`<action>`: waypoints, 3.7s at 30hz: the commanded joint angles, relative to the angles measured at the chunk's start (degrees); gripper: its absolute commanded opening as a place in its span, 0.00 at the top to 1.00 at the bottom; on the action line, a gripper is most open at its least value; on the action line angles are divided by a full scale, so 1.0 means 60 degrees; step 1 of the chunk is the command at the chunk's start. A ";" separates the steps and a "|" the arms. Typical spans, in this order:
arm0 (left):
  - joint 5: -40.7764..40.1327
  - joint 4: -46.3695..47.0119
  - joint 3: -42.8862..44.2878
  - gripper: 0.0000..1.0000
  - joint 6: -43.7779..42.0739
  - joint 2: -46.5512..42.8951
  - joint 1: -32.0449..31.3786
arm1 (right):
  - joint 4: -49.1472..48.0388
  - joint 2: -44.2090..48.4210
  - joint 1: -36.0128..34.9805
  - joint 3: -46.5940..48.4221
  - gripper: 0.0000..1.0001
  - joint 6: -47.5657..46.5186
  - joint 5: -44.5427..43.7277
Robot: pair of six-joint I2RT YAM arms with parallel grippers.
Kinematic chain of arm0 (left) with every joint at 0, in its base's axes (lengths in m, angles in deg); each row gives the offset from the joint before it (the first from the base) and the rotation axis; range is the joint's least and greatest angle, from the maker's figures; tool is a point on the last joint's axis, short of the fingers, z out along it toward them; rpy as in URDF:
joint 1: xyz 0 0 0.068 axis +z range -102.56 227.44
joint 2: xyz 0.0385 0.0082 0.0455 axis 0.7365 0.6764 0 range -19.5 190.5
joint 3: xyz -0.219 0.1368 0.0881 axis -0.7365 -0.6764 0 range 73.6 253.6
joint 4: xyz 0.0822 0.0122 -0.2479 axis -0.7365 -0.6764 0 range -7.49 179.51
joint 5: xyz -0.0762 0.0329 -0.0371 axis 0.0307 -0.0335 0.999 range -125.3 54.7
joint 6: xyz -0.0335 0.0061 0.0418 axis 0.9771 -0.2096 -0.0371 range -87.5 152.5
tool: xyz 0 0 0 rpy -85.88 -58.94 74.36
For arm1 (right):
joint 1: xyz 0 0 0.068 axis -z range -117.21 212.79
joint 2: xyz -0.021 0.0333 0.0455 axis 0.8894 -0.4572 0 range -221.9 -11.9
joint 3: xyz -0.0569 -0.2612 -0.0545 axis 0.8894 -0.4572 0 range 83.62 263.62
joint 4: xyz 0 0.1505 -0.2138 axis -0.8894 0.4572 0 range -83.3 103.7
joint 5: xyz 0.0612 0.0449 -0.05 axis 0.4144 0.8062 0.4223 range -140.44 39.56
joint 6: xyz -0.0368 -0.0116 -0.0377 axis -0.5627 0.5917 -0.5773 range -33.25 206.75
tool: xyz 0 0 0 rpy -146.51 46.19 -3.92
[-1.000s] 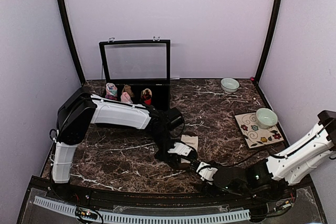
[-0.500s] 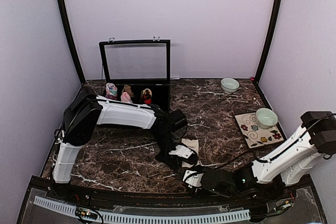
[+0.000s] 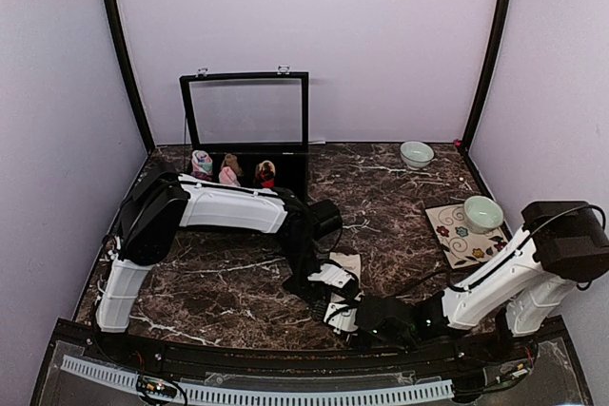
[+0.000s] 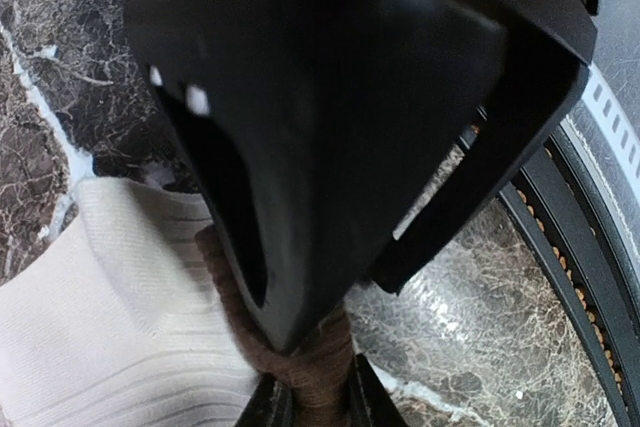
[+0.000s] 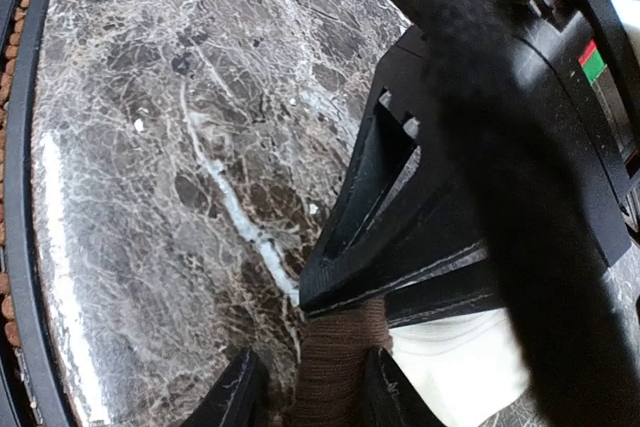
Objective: Roll the socks
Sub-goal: Roll the sock at the center of the board.
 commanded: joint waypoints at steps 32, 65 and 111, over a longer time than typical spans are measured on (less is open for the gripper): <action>-0.1830 0.1299 -0.2197 0.01 0.2959 -0.2189 0.1466 | -0.1742 -0.1152 0.0323 -0.2088 0.88 0.5321 0.0810; -0.1991 0.3777 -0.4781 0.44 0.2173 -0.4913 -0.0851 | -0.4034 -0.2293 0.3784 -0.2741 0.97 0.8731 0.7165; -0.3060 0.4870 -0.4686 0.60 0.1518 -0.4334 -0.1283 | -0.2699 -0.2777 0.4297 -0.2721 0.99 0.9590 0.7186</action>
